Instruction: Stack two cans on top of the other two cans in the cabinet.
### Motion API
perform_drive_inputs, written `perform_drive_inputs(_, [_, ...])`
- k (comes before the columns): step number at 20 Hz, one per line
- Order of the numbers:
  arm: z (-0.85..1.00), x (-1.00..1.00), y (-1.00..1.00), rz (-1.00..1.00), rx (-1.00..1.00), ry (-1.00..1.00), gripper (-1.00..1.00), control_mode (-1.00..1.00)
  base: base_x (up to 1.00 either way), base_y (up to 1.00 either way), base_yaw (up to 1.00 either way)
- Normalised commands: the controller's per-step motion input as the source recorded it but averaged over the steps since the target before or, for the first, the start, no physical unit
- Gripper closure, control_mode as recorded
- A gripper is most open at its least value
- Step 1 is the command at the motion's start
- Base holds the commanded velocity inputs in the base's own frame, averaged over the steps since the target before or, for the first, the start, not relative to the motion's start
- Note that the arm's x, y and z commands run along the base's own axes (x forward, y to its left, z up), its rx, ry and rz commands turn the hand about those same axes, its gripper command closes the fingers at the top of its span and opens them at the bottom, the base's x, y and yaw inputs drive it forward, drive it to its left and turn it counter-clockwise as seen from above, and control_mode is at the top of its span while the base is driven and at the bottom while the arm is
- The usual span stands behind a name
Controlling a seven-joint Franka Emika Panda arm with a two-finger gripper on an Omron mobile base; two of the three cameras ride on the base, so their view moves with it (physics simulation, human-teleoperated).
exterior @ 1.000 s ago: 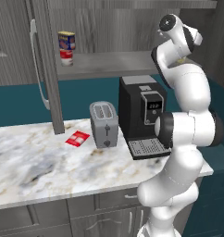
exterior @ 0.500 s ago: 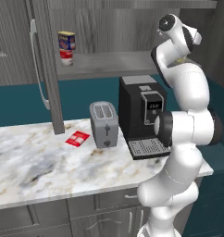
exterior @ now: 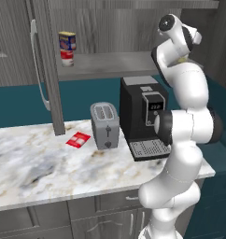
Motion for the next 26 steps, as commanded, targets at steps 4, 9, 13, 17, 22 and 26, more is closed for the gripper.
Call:
perform_drive_inputs(4, [0.00, 0.03, -0.05, 0.00, -0.02, 0.00, 1.00, -1.00, 0.00, 0.00, 0.00])
perform_drive_inputs(9, [0.00, 0.00, -0.07, 0.00, -0.03, 0.03, 1.00, -1.00, 0.00, 0.00, 0.00])
perform_drive_inputs(13, [-0.08, 0.00, -0.04, 0.00, -0.03, 0.06, 1.00, -1.00, 0.00, 0.00, 0.00])
perform_drive_inputs(17, [-0.17, 0.00, 0.00, 0.00, -0.01, 0.10, 1.00, -1.00, 0.00, 0.00, 0.00])
perform_drive_inputs(22, [-0.16, 0.01, 0.00, 0.00, 0.00, 0.08, 1.00, -1.00, 0.00, 0.00, 0.00])
perform_drive_inputs(26, [-0.15, 0.01, 0.00, 0.00, 0.00, 0.04, 1.00, -1.00, 0.00, 0.00, 0.00])
